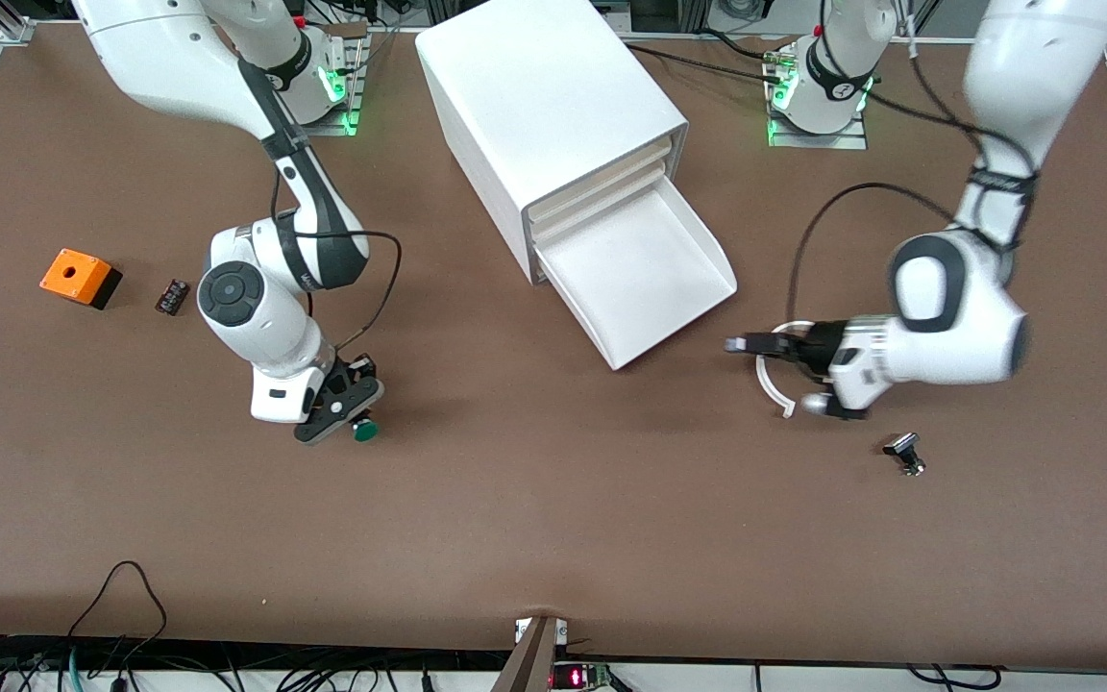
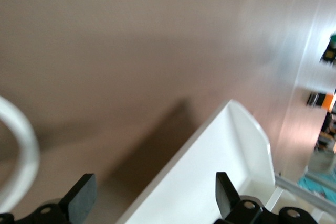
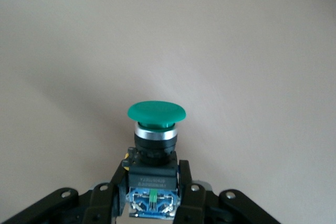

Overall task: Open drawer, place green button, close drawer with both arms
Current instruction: 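Lift the green button with the right gripper while the left gripper withdraws, then carry the green button over the open drawer with the right gripper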

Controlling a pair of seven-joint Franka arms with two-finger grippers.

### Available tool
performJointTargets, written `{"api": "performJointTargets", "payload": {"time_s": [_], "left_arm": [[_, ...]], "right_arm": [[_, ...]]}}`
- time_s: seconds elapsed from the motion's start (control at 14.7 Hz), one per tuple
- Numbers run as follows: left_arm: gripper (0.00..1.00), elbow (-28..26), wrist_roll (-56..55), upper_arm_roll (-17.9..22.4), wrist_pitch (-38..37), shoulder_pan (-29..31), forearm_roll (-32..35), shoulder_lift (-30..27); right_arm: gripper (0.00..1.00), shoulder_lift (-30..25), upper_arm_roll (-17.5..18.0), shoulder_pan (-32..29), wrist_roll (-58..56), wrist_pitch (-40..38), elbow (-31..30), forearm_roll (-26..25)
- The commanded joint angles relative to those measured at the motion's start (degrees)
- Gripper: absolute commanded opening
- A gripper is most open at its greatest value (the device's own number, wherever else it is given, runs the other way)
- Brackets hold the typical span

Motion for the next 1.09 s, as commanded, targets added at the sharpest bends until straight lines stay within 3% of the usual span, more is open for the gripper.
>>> {"api": "performJointTargets", "payload": {"time_s": [0.0,0.2,0.41,0.75,0.89,1.02], "left_arm": [[1.0,-2.1,-0.8,0.2,0.5,3.4,3.1,-8.8],[1.0,-1.9,-1.0,2.1,-3.1,3.8,16.0,-16.6],[1.0,-0.6,-1.3,5.6,-10.0,3.4,23.6,-22.7],[1.0,7.8,-5.0,7.9,-20.7,2.7,38.0,-23.8],[1.0,8.2,-7.8,7.3,-21.0,1.0,43.4,-24.3],[1.0,7.9,-9.3,7.3,-21.0,0.6,44.1,-24.3]], "right_arm": [[0.21,0.7,4.1,1.2,-1.4,-2.9,4.9,0.7],[0.21,0.4,10.0,2.1,-4.6,-2.9,6.4,0.5],[0.21,0.3,12.6,5.5,-7.0,-2.9,9.4,-2.0],[0.21,1.7,12.9,15.3,-7.7,-2.4,15.9,-3.5],[0.23,2.1,13.0,17.4,-9.5,-2.1,16.1,-7.4],[0.26,2.9,13.0,17.9,-15.9,-1.0,16.0,-7.4]]}}
